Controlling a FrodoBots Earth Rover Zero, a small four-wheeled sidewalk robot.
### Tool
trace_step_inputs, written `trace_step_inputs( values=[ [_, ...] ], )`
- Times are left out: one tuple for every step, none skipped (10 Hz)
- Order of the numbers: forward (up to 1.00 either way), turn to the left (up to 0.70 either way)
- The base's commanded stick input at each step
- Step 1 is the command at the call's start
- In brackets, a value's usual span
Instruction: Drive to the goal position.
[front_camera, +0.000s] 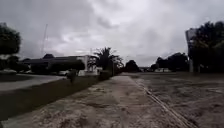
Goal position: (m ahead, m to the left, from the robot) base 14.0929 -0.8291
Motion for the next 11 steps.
trace_step_inputs(
  values=[
    [0.5,0.0],
    [0.5,0.0],
    [0.5,0.0],
    [0.5,0.0],
    [0.5,0.0],
    [0.5,0.0],
    [0.5,0.0],
    [0.5,0.0],
    [0.5,0.0],
    [0.5,0.0],
    [0.5,0.0]
  ],
)
